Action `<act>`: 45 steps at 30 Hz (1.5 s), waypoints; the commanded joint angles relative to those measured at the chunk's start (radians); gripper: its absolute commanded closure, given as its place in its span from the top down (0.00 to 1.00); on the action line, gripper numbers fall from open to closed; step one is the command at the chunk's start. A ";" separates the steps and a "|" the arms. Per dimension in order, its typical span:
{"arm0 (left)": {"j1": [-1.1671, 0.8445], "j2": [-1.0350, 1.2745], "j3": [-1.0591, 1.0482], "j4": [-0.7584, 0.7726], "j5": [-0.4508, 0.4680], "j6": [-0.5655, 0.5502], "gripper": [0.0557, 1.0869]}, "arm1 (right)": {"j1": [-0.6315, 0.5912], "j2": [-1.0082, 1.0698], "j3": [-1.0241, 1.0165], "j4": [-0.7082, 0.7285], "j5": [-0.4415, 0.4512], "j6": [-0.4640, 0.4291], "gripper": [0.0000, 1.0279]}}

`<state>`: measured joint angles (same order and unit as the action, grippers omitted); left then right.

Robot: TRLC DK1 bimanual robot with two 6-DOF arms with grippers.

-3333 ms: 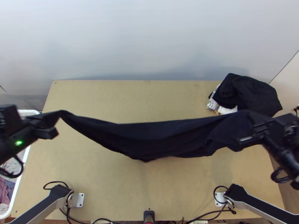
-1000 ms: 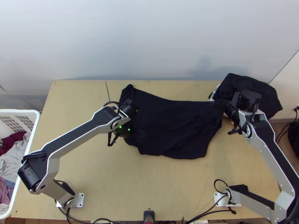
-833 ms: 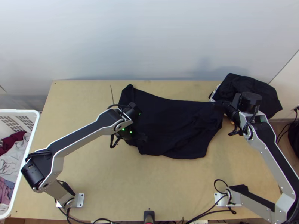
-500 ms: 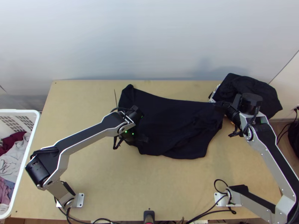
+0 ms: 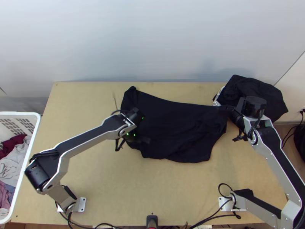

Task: Fold the t-shirt

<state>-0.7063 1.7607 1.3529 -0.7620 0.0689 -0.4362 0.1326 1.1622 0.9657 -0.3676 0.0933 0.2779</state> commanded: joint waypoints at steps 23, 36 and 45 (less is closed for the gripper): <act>0.148 -0.148 0.152 -0.112 0.037 -0.075 0.84 | -0.011 -0.021 0.019 -0.010 0.026 0.030 0.02; 0.039 -0.102 -0.090 0.029 0.008 -0.111 0.93 | -0.008 -0.013 0.024 -0.011 0.034 0.030 0.02; 0.011 -0.009 -0.057 0.044 0.008 -0.113 0.93 | -0.008 -0.013 0.022 -0.016 0.046 0.027 0.02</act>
<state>-0.6720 1.6901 1.2942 -0.7341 0.0811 -0.5468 0.1230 1.1488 0.9901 -0.3794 0.1326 0.3065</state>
